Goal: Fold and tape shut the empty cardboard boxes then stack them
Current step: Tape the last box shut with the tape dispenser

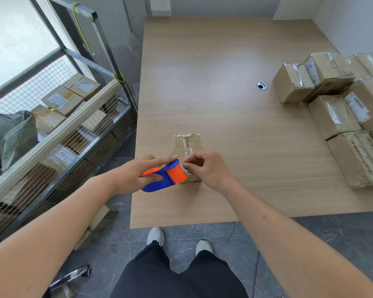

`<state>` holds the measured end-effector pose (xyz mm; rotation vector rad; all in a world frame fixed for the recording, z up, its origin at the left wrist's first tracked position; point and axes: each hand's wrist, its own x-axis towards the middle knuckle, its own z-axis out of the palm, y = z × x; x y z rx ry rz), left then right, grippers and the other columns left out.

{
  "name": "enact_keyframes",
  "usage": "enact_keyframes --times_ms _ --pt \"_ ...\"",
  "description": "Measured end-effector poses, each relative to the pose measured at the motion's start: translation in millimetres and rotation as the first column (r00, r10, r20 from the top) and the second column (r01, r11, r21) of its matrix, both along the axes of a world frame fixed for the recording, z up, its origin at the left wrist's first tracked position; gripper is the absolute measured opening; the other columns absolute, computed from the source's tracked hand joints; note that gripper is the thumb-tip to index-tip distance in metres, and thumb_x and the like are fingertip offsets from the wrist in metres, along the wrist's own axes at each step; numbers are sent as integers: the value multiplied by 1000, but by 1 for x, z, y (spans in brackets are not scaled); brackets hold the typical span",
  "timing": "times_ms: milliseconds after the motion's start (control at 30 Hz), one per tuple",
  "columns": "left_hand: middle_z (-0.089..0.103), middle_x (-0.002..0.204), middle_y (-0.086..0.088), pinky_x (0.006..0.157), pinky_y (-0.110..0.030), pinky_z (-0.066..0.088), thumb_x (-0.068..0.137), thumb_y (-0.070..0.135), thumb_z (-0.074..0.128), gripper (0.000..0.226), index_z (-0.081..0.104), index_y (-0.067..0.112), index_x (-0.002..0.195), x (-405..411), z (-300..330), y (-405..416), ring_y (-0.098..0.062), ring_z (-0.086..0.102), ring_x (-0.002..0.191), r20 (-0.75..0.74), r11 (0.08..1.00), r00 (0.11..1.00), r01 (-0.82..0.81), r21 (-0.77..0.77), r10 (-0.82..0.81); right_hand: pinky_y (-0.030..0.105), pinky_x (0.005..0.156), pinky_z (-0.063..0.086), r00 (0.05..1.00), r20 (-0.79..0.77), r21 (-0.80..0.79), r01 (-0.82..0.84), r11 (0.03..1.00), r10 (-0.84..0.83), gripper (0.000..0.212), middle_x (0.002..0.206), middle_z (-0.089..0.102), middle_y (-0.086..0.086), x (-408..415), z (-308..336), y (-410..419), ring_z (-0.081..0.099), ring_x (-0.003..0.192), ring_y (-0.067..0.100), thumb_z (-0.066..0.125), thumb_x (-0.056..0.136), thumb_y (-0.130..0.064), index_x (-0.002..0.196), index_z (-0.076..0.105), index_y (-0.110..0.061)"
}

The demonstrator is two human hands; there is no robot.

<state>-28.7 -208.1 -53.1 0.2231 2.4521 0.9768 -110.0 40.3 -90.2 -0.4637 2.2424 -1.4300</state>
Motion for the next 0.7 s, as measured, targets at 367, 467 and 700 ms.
enact_keyframes --times_ms 367,467,700 --pt "47 112 6 98 -40 43 109 37 37 64 -1 74 146 9 -7 4 -18 51 99 -4 979 994 104 -173 -106 40 73 58 985 -19 157 170 973 -169 12 65 70 -3 18 -14 23 69 64 18 75 88 -14 77 71 -19" --pt "47 110 6 99 -38 41 109 38 36 64 -3 74 145 15 -11 -16 -12 49 100 14 970 995 99 -223 -98 42 71 61 968 4 181 246 952 -251 17 64 69 -4 8 -16 49 66 58 14 73 89 -9 76 69 -20" --pt "49 108 6 96 -40 42 109 39 35 60 2 75 145 16 -23 -26 -12 50 98 67 968 996 75 -240 -61 39 67 61 970 9 235 236 943 -245 16 65 68 -5 2 -27 59 64 55 11 72 90 -8 78 70 -18"
